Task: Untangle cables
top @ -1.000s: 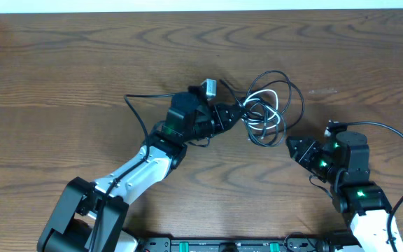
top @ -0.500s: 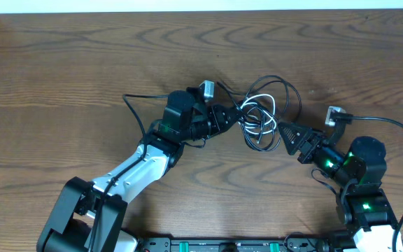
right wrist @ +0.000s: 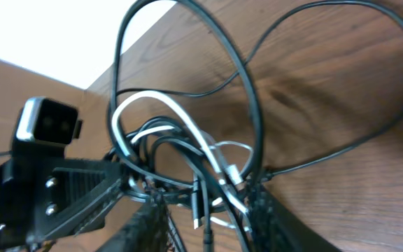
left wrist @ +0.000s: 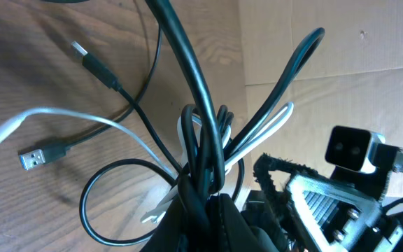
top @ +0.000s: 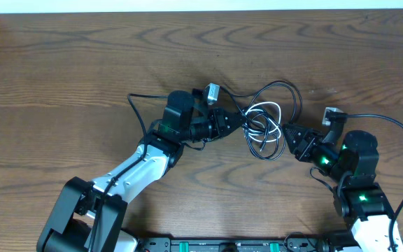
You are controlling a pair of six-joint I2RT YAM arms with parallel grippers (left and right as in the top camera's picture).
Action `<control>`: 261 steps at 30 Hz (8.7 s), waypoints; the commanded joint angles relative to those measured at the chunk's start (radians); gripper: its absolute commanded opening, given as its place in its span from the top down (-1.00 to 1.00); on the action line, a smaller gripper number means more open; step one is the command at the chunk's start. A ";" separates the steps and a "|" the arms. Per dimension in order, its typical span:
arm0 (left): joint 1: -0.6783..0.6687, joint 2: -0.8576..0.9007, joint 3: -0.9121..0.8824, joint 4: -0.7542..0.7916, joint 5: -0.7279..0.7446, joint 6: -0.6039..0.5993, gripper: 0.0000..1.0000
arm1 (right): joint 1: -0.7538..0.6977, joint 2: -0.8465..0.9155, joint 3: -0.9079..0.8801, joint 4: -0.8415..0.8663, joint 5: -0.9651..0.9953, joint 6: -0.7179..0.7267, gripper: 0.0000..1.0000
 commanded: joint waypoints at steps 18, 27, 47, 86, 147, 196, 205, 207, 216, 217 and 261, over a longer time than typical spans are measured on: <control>0.005 0.000 0.007 0.006 0.061 0.063 0.85 | -0.003 0.006 0.013 -0.158 0.188 0.012 0.31; 0.004 0.000 0.007 0.006 0.061 0.078 0.84 | -0.003 0.003 0.013 -0.134 0.029 -0.085 0.52; 0.004 0.000 0.007 0.006 0.061 0.077 0.85 | -0.003 -0.132 0.101 -0.098 -0.105 -0.299 0.23; 0.004 0.000 0.007 0.043 0.244 0.321 0.85 | -0.002 0.150 0.148 0.011 -0.326 -0.395 0.98; -0.007 0.000 0.007 -0.092 0.024 0.356 0.85 | 0.179 0.271 0.147 0.106 0.113 0.282 0.23; -0.007 0.000 0.007 -0.097 0.023 0.351 0.85 | 0.108 0.048 0.147 0.052 -0.106 0.221 -0.96; -0.007 0.000 0.007 -0.099 0.034 0.266 0.85 | 0.108 -0.043 0.147 -0.061 -0.067 0.000 -0.98; -0.007 0.000 0.007 -0.098 0.053 0.267 0.85 | 0.108 -0.029 0.146 -0.064 -0.067 -0.017 -0.99; -0.007 0.000 0.007 -0.099 0.249 0.339 0.85 | 0.108 0.064 0.146 -0.049 -0.066 -0.268 -0.98; -0.007 0.000 0.007 -0.100 0.250 0.339 0.85 | 0.108 0.077 0.146 -0.049 -0.066 -0.283 -0.99; -0.007 0.000 0.007 -0.241 0.293 0.429 0.85 | 0.108 0.066 0.147 -0.251 -0.147 -0.569 -0.84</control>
